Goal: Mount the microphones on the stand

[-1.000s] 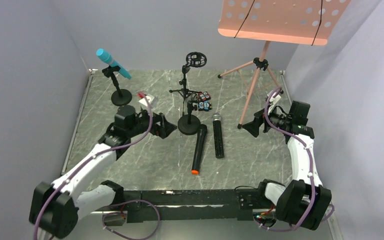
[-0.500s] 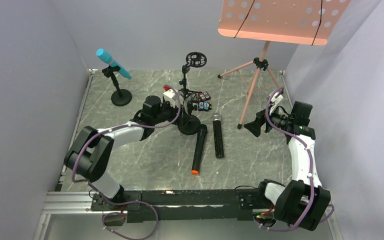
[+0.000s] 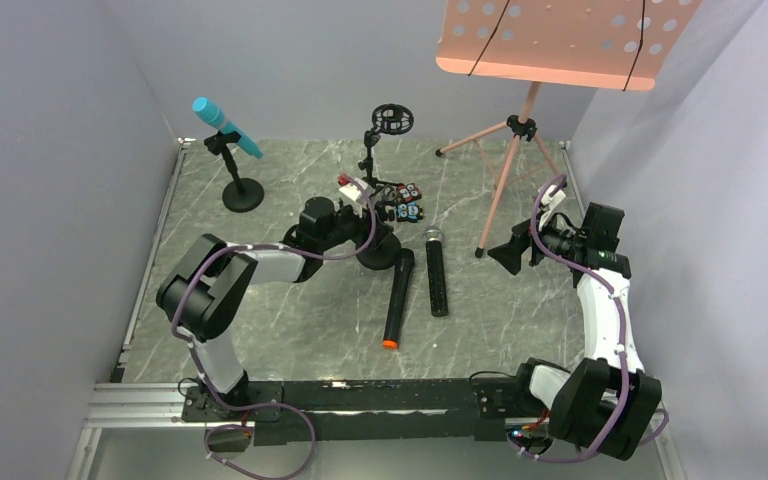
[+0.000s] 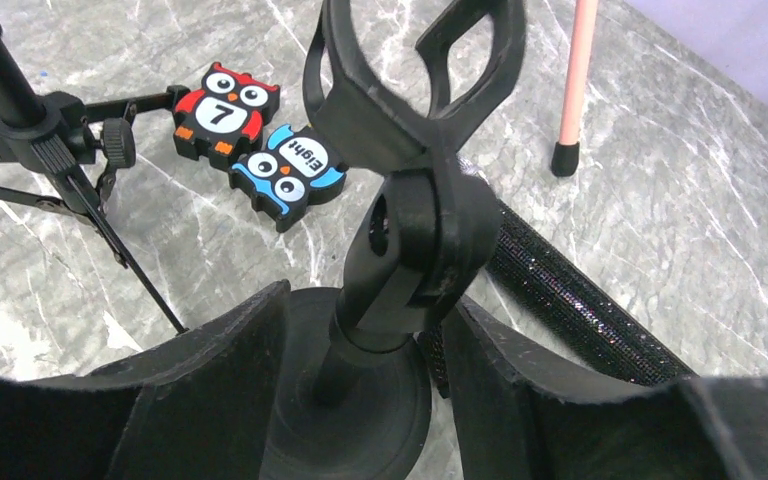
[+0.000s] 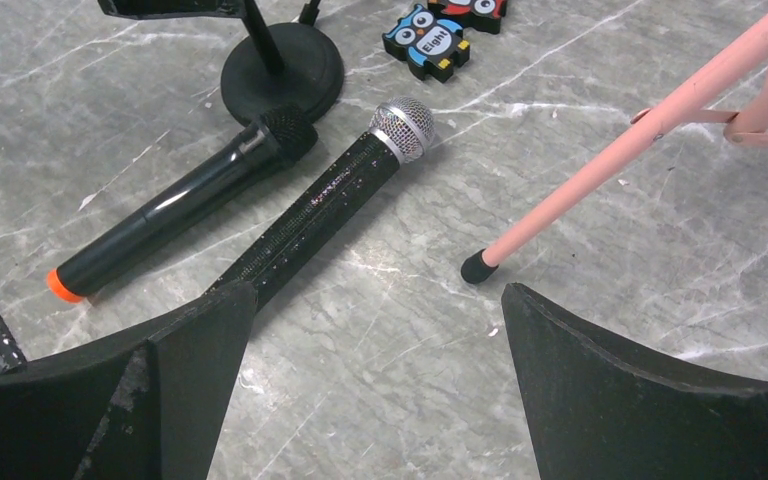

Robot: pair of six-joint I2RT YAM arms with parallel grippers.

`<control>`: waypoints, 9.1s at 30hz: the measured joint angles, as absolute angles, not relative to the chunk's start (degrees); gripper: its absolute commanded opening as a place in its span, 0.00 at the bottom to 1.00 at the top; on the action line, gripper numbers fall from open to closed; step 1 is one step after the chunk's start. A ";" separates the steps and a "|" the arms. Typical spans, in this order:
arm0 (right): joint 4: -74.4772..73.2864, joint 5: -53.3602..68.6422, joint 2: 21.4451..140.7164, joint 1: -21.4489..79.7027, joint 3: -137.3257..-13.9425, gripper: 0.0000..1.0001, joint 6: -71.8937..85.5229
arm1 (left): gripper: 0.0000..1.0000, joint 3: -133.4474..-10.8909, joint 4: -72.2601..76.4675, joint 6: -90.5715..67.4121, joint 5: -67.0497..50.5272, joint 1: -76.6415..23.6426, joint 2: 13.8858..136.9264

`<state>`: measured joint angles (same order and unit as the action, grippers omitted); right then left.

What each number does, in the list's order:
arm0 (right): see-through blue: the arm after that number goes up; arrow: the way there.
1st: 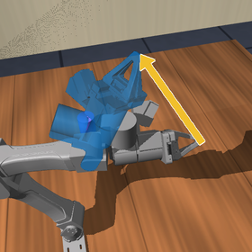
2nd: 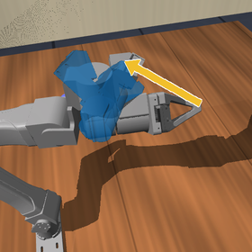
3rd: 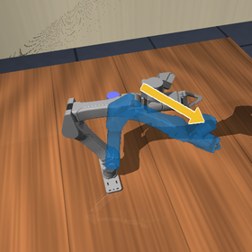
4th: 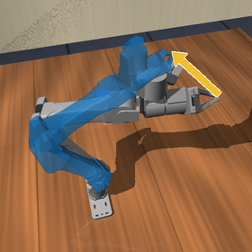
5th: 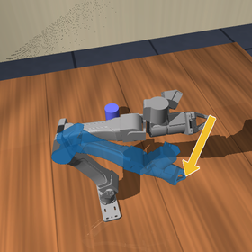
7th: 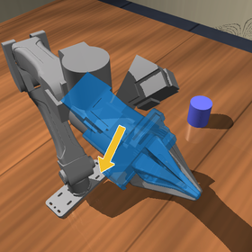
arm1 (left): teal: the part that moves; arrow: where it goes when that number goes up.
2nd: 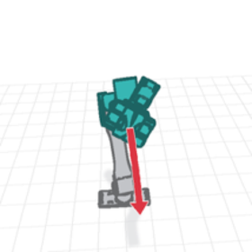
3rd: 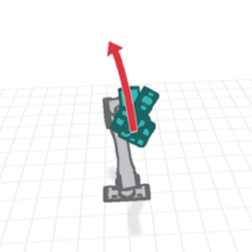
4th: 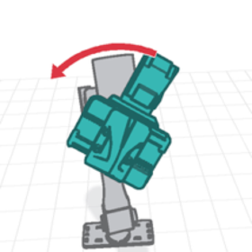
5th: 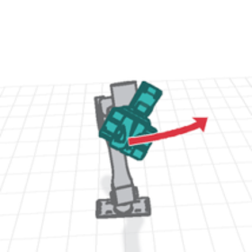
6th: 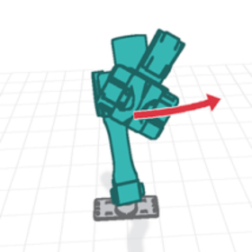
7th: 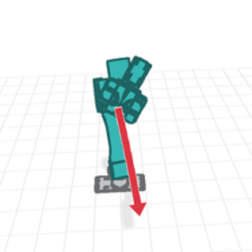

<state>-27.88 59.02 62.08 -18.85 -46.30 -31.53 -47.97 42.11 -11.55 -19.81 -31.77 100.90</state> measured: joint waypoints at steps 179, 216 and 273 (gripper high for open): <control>-33.61 66.59 59.79 -18.94 -46.92 1.00 -34.98 | 0.00 -97.41 -44.64 -31.62 10.59 -51.90 124.25; -33.52 84.97 69.49 -6.63 -47.75 1.00 -27.73 | 0.00 -71.55 29.98 -31.18 -1.58 -56.23 93.43; -40.51 83.22 70.48 -5.26 -51.07 0.05 -33.04 | 0.99 -52.77 46.70 -30.92 -18.55 -51.40 83.02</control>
